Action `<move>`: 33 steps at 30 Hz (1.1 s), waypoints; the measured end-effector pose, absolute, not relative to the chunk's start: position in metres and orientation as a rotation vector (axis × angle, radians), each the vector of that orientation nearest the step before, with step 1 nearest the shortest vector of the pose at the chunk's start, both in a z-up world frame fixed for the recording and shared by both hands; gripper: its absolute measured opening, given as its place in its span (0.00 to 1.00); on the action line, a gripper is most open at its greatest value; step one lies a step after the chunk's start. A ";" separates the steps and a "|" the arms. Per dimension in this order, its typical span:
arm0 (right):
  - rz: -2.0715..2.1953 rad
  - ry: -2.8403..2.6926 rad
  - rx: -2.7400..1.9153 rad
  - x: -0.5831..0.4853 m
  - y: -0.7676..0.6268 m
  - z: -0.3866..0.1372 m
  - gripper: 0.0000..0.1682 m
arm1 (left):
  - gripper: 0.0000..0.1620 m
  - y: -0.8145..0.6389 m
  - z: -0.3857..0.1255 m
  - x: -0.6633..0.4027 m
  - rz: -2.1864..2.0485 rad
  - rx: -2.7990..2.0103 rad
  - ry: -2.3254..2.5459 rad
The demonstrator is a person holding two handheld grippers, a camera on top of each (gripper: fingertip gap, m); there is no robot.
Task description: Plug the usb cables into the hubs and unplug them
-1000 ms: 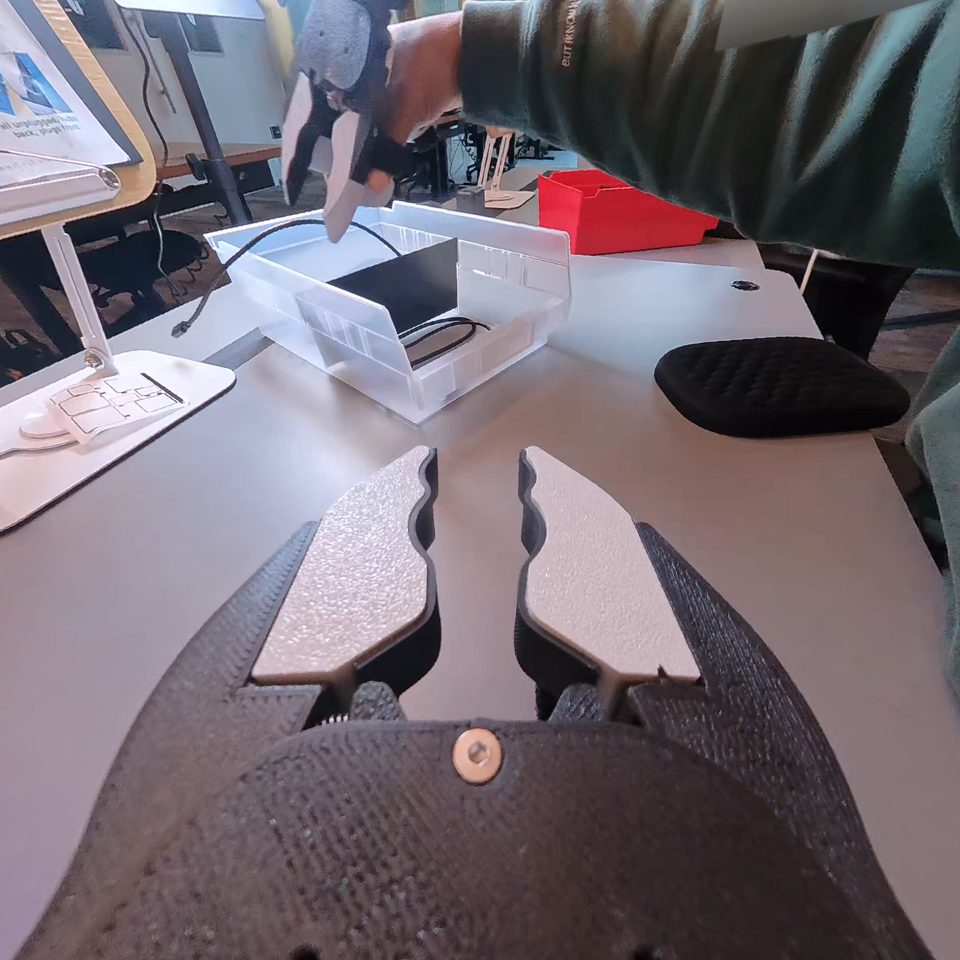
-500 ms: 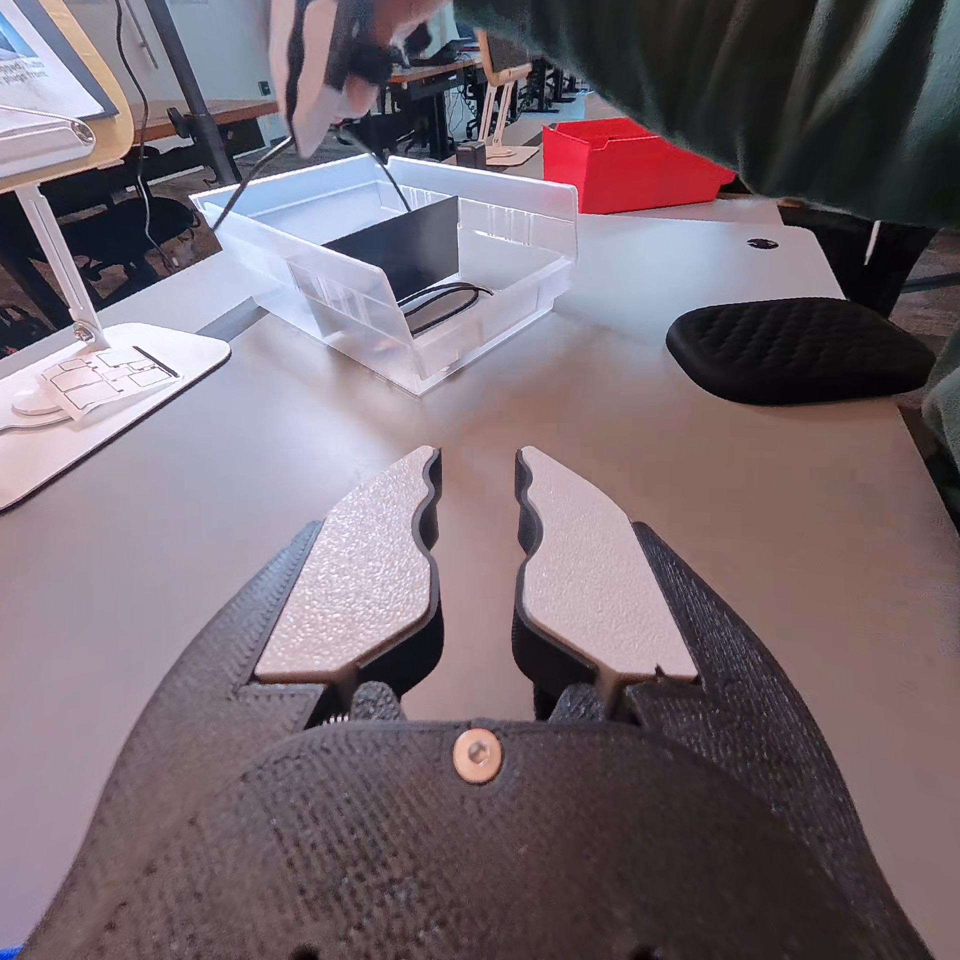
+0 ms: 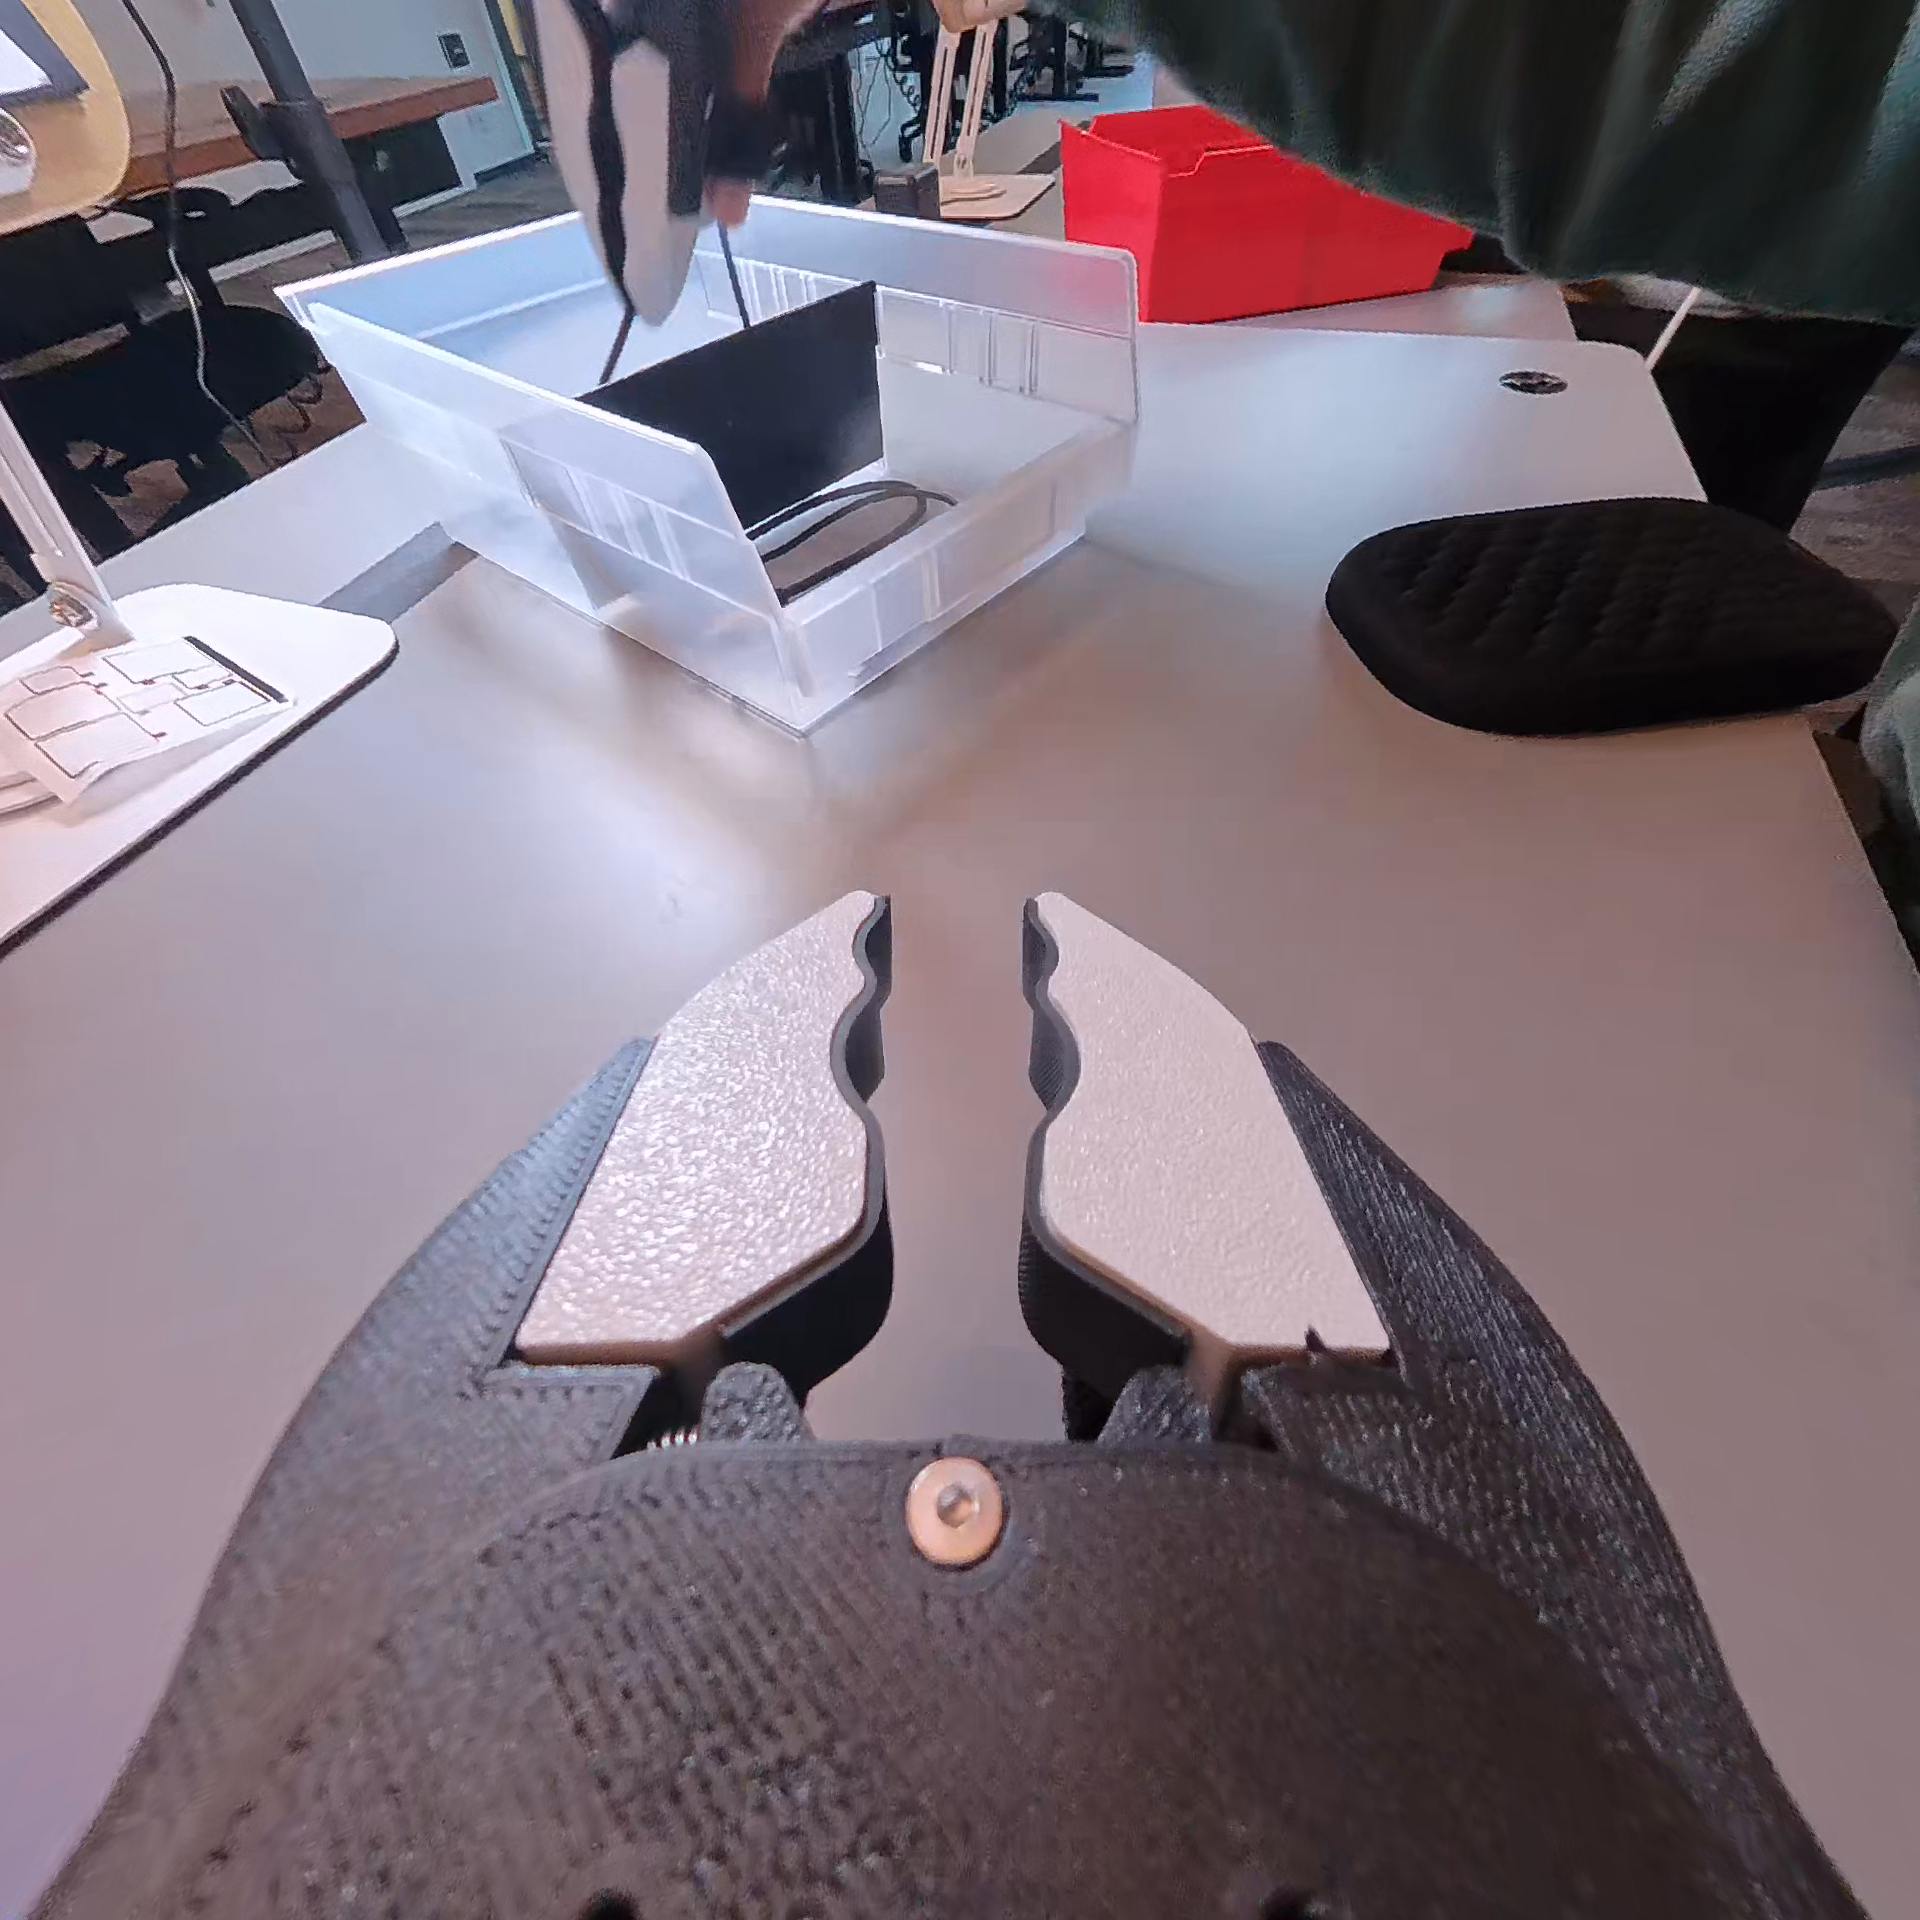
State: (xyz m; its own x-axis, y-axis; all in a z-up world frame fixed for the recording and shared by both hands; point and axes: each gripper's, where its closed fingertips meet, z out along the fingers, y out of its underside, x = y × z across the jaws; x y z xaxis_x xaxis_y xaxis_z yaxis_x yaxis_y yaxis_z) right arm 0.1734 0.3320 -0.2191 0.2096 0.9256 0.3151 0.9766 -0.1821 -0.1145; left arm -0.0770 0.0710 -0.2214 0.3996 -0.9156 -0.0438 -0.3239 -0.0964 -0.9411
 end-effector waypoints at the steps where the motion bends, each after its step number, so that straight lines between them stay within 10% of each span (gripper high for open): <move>1: -0.271 -1.805 -2.189 0.167 0.338 -0.230 0.03 | 0.15 0.071 -0.220 -0.078 -0.723 -1.638 1.112; 7: -0.224 -1.659 -1.953 0.129 0.369 -0.238 0.11 | 0.15 0.074 -0.215 -0.081 -0.742 -1.624 1.071; 19: 0.214 -1.065 -1.454 0.087 0.257 -0.070 0.28 | 0.15 0.083 -0.194 -0.092 -0.723 -1.583 0.973; 33: 0.814 -0.754 -1.404 0.035 0.126 -0.134 0.23 | 0.14 0.109 -0.123 -0.229 -0.382 -1.527 0.528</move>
State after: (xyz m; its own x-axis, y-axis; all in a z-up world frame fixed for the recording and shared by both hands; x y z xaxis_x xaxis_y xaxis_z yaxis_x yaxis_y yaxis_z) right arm 0.0351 0.1265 -0.1341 0.5321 0.8464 -0.0226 -0.0415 -0.0006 -0.9991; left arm -0.2294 0.1087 -0.1232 0.8321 -0.5478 -0.0869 -0.0899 0.0215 -0.9957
